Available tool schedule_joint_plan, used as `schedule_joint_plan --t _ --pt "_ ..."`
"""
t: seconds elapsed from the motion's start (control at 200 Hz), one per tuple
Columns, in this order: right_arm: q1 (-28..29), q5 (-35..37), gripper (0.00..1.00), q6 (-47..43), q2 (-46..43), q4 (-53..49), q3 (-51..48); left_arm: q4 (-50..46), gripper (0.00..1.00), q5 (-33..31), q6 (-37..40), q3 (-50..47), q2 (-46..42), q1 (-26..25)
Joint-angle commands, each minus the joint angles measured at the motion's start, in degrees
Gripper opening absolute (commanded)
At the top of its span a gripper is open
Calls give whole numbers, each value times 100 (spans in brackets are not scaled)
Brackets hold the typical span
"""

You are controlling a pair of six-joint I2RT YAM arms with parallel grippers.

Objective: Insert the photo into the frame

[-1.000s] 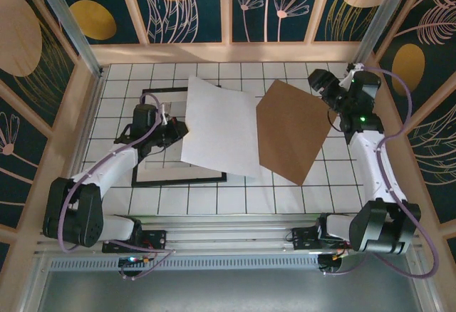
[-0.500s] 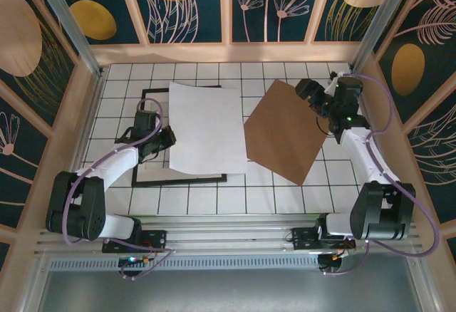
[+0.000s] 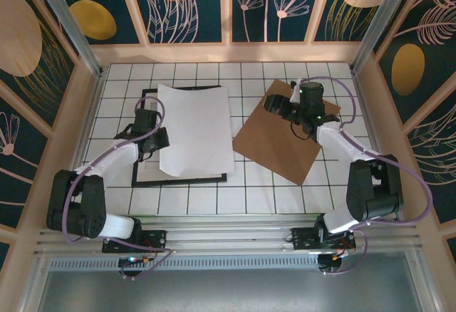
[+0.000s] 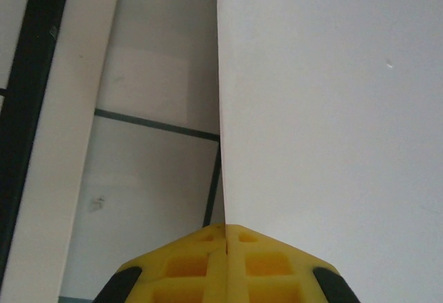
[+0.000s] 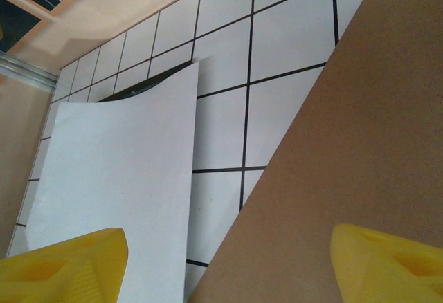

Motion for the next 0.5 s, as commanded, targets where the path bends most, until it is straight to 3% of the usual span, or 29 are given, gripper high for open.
schedule_joint_plan --t 0.0,0.495 --pt "32 55 77 -148 69 355 -57 -382 0 -368 207 243 230 46" --pt "19 2 77 -268 314 308 2 -731 0 -1103 329 509 553 45"
